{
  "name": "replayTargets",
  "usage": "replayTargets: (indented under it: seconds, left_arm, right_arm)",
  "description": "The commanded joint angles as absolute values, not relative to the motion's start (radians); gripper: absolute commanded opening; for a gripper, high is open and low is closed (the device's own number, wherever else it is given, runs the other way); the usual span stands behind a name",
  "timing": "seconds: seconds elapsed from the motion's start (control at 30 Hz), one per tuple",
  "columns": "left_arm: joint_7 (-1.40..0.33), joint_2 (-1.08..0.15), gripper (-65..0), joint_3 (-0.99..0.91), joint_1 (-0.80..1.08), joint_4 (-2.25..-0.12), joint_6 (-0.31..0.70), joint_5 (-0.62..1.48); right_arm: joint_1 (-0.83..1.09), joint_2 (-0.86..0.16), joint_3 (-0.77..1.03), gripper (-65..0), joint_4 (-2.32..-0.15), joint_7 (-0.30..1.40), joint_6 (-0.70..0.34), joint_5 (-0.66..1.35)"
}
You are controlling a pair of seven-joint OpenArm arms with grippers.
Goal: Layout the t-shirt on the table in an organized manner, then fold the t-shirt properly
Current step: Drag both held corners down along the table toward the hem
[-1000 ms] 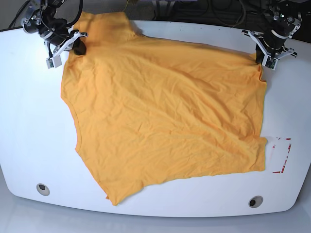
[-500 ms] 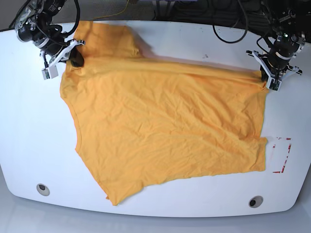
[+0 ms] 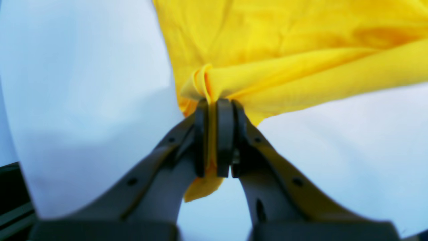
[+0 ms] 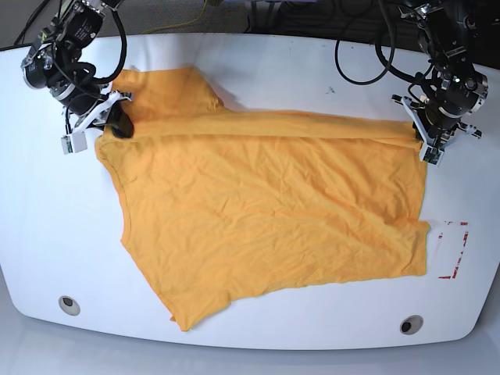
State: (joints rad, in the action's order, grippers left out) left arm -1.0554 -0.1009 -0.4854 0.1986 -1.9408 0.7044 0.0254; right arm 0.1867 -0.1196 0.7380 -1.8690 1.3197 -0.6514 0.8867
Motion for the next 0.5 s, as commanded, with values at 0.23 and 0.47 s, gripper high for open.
replayTargets:
  seconds: [0.23,0.47]
  left_arm:
    - [-1.102,-0.157,-62.5,-0.437,0.196,-1.956,0.698,0.024]
    - [-1.139,-0.157,-62.5,-0.437,0.189,-1.956,0.698,0.024]
  right_arm:
    - [0.048,-0.136,0.722,-64.5,-1.742,1.302,-0.65,0.898]
    - [-0.051,-0.143,0.72,-64.5,-1.643,1.302,-0.647,0.897]
